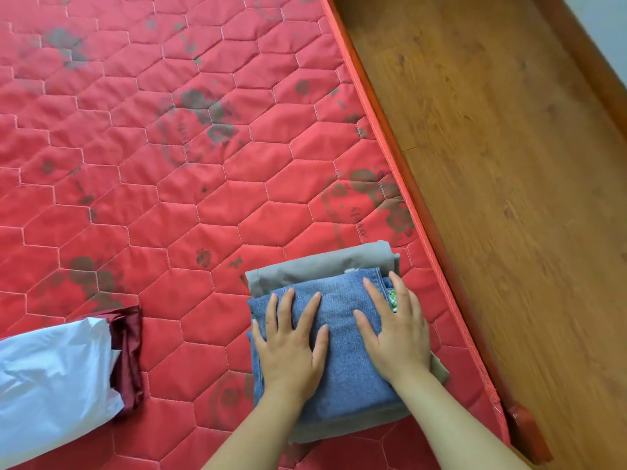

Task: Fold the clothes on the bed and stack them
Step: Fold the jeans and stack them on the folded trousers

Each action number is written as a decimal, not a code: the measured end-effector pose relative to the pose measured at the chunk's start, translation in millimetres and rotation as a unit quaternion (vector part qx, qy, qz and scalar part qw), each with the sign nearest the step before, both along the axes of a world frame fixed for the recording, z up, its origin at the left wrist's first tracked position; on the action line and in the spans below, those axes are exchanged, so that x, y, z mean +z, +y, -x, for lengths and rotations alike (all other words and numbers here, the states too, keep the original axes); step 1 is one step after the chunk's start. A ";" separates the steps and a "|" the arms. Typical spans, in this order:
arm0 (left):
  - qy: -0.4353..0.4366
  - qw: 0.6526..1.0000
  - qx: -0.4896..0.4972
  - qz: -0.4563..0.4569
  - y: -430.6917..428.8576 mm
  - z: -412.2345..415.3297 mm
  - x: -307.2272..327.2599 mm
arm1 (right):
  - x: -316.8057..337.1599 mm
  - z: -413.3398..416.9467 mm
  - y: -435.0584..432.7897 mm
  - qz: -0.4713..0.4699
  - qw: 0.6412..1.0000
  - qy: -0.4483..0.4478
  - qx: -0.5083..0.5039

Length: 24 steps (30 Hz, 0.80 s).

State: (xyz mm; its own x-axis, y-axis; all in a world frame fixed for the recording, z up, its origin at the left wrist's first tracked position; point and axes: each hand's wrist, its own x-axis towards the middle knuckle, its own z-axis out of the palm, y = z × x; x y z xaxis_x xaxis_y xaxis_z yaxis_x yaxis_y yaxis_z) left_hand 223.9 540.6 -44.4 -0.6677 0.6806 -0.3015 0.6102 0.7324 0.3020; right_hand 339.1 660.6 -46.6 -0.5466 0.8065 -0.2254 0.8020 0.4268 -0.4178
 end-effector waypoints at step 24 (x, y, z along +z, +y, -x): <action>-0.164 0.951 0.200 -0.169 -29.9 5.0 -22.7 | -22.5 -29.3 7.8 0.113 0.983 0.145 0.020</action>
